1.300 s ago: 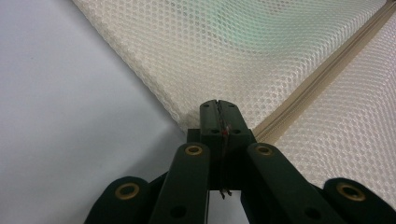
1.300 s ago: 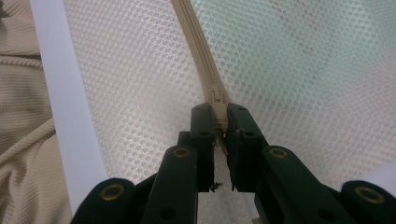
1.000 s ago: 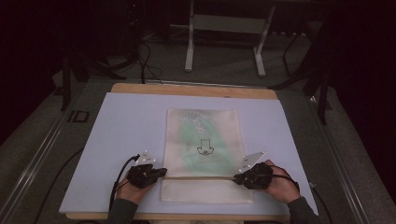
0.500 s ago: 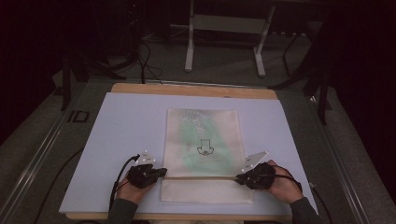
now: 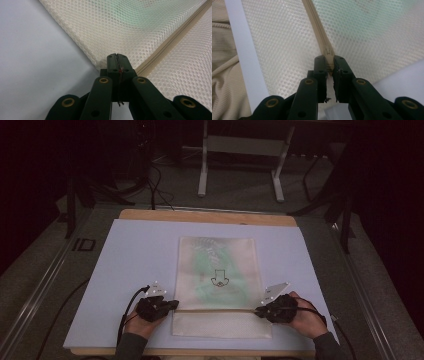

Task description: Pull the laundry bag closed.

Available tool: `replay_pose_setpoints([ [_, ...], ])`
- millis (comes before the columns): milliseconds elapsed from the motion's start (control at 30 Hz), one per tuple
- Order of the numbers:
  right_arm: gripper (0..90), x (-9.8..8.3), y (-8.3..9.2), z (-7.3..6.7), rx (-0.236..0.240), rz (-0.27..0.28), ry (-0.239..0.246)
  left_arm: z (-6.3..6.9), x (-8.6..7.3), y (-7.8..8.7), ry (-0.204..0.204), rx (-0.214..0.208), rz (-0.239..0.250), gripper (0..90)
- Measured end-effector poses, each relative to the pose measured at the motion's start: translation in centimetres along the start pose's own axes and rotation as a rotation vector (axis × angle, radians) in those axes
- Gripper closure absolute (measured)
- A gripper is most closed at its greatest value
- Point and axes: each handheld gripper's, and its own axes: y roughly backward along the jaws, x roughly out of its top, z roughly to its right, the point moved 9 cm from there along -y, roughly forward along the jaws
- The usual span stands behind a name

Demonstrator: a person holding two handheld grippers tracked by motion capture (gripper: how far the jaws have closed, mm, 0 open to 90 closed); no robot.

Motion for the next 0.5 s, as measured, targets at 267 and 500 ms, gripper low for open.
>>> replay_pose_setpoints([
  [267,82.4,-0.9,0.4,0.3,0.000,0.006,-0.026,0.0,0.0,0.0,0.003,0.000,0.001,89.5],
  [500,82.4,-1.2,0.6,0.3,0.000,-0.001,-0.029,0.0,0.0,0.0,0.002,0.000,0.001,89.5],
])
